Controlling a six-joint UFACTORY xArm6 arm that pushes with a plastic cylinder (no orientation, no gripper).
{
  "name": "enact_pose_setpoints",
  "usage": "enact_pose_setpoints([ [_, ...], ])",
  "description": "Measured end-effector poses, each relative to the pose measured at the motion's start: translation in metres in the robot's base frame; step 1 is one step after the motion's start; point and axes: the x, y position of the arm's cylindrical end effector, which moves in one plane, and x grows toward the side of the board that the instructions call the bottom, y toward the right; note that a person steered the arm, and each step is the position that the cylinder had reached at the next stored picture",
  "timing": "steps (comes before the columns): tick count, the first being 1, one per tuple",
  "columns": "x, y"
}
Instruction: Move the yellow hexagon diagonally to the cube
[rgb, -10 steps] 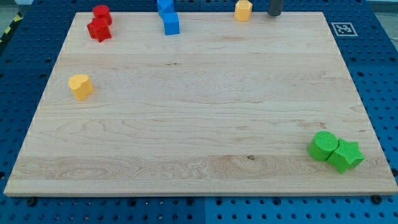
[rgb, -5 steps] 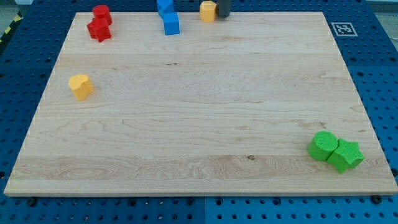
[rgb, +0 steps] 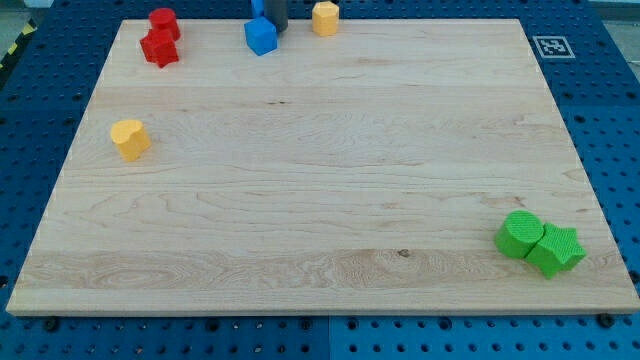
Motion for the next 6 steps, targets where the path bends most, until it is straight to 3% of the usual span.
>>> enact_pose_setpoints([
  [4, 0.001, 0.036],
  [5, 0.001, 0.075],
  [6, 0.008, 0.158],
])
